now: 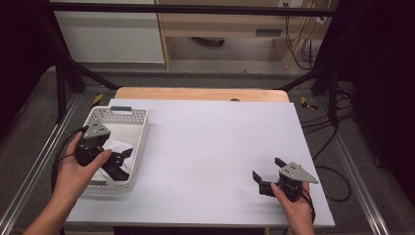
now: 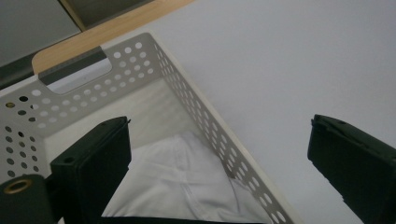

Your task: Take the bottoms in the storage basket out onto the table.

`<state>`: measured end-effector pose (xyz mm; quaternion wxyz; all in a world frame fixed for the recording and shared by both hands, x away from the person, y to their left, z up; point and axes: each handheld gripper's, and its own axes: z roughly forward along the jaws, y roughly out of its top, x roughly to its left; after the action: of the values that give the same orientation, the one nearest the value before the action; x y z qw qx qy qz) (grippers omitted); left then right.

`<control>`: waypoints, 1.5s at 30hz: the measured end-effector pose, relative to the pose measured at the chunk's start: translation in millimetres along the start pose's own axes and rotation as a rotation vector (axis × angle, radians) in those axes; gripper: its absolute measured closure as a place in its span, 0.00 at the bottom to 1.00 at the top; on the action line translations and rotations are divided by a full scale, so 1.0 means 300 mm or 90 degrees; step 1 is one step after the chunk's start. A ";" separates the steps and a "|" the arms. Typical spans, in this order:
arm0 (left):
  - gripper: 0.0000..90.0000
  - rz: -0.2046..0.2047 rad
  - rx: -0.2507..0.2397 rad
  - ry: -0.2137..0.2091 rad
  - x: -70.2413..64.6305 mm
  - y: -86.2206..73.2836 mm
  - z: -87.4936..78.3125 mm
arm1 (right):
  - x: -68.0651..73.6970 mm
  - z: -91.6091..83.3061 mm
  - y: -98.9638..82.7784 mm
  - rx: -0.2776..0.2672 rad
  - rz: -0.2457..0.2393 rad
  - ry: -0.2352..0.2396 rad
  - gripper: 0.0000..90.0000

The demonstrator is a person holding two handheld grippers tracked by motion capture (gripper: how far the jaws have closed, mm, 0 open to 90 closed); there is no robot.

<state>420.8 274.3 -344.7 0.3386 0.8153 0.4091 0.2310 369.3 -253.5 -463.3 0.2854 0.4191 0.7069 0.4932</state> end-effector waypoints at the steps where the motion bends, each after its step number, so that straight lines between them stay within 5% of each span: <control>1: 0.07 0.000 0.006 -0.001 0.004 0.001 0.003 | -0.001 0.000 0.000 0.000 0.000 0.000 0.06; 19: 0.07 0.008 0.098 0.012 0.077 0.026 0.109 | -0.003 0.000 -0.002 0.001 0.000 -0.001 0.06; 30: 0.07 -0.015 0.128 0.021 0.126 0.013 0.155 | -0.005 -0.003 -0.002 -0.001 0.000 -0.001 0.06; 45: 0.07 -0.009 0.166 0.019 0.141 -0.012 0.188 | -0.004 -0.002 -0.003 0.000 -0.001 -0.001 0.06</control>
<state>479.5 290.0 -380.7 0.2251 0.8462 0.4460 0.1853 369.2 -255.0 -464.0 0.2861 0.4190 0.7072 0.4925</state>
